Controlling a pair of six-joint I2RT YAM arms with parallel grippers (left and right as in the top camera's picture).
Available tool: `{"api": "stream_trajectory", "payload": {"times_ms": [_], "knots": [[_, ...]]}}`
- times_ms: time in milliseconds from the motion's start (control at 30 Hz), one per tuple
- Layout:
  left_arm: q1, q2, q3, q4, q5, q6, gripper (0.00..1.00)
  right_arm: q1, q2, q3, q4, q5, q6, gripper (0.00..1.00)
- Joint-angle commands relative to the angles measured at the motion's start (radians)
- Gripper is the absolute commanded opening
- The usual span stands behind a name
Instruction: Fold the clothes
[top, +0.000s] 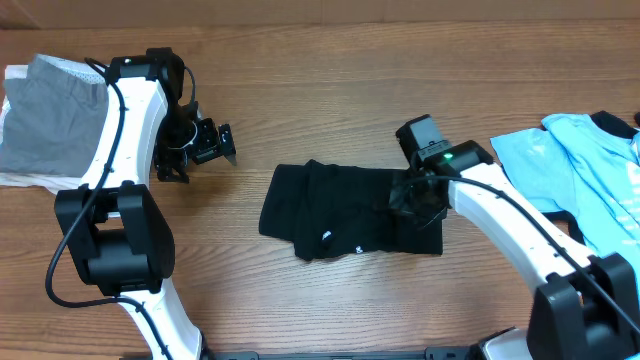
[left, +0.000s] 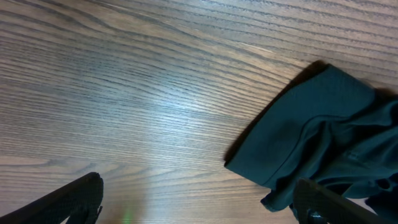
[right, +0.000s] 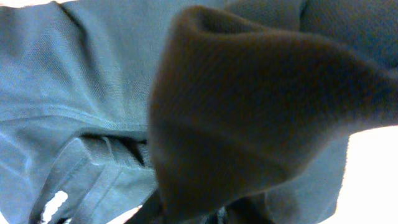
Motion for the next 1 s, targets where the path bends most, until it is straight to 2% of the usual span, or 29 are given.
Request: {"api": "stream_trajectory", "payload": {"times_ms": [0,233,533,633,700,733,800,900,967], "knots": [[-0.004,-0.002,0.023,0.000,0.013,0.005,1.00,0.018,0.041,-0.004,0.008,0.016,0.014,0.31],[-0.004,-0.002,0.023,0.001,0.013,0.005,1.00,0.004,0.042,0.039,0.007,0.016,0.071,0.33],[-0.004,-0.002,0.023,0.000,0.013,0.005,1.00,-0.043,0.031,0.266,-0.072,0.013,0.050,0.33],[-0.004,-0.002,0.023,-0.004,0.012,0.005,1.00,-0.079,0.031,0.315,-0.089,0.013,0.047,0.42],[-0.004,-0.002,0.023,-0.007,0.012,0.005,1.00,-0.114,0.031,0.315,-0.089,0.013,0.047,0.42],[-0.004,-0.002,0.023,-0.008,0.012,0.005,1.00,-0.132,0.036,0.309,-0.090,0.013,0.046,0.38],[-0.004,-0.002,0.023,-0.007,0.012,0.005,1.00,-0.159,0.047,0.292,-0.099,-0.003,0.027,0.24],[-0.004,-0.002,0.023,-0.004,0.012,0.005,1.00,-0.181,0.078,0.265,-0.130,-0.066,0.001,0.07],[-0.004,-0.002,0.023,-0.003,0.012,0.005,1.00,-0.182,0.093,0.238,-0.143,-0.085,0.002,0.04]]}}
